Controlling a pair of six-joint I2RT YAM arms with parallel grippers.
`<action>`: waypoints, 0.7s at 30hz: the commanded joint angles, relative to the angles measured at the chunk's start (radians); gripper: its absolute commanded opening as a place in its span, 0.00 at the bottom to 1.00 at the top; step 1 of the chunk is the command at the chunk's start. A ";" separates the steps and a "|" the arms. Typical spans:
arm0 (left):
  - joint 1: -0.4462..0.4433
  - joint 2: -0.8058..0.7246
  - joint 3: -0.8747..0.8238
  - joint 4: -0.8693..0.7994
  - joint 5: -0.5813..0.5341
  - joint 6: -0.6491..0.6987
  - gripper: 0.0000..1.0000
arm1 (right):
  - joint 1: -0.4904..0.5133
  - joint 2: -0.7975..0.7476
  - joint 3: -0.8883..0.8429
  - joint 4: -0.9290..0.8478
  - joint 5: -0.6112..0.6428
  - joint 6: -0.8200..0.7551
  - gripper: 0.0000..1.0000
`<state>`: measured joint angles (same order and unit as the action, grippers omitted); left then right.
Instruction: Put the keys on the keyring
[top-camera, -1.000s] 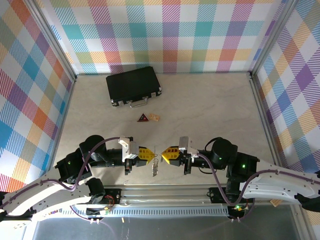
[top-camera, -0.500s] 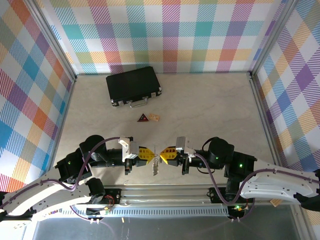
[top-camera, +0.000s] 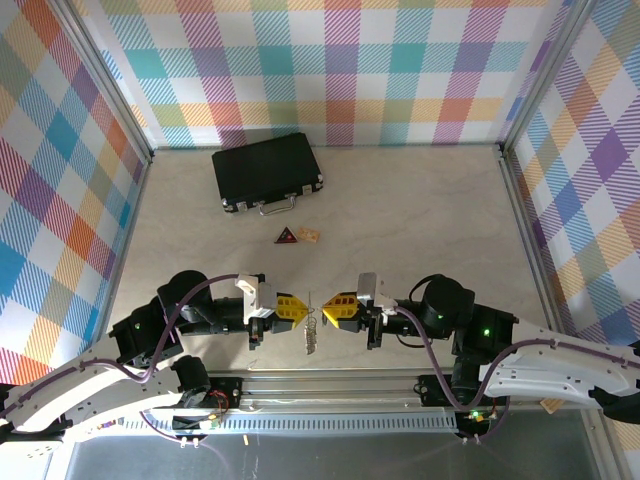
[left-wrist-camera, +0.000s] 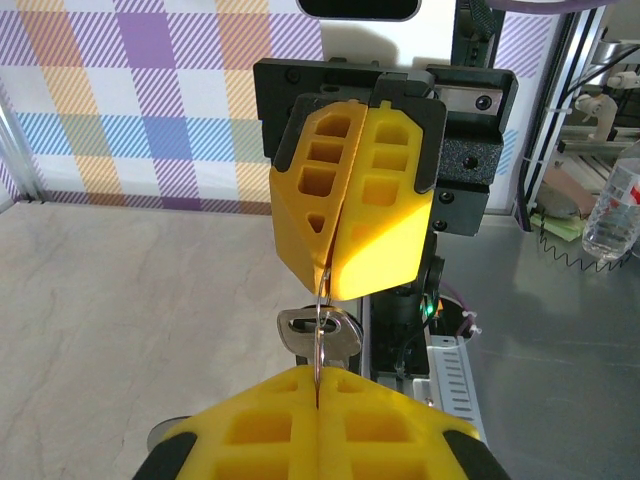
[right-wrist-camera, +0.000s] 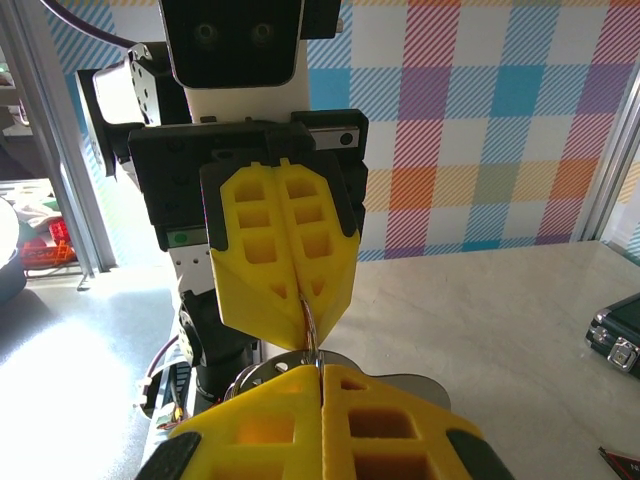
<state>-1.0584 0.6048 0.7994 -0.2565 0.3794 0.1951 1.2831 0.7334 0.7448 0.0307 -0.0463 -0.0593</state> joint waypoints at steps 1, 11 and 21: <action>-0.009 -0.012 0.003 0.059 -0.007 -0.005 0.00 | 0.003 0.006 0.029 0.053 -0.018 0.017 0.00; -0.009 -0.011 0.001 0.059 -0.003 -0.005 0.00 | 0.003 0.024 0.034 0.065 -0.018 0.012 0.00; -0.009 -0.019 0.001 0.056 -0.019 -0.002 0.00 | 0.004 0.004 0.030 0.057 -0.016 0.013 0.00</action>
<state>-1.0584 0.6044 0.7994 -0.2565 0.3725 0.1955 1.2831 0.7551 0.7448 0.0521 -0.0498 -0.0597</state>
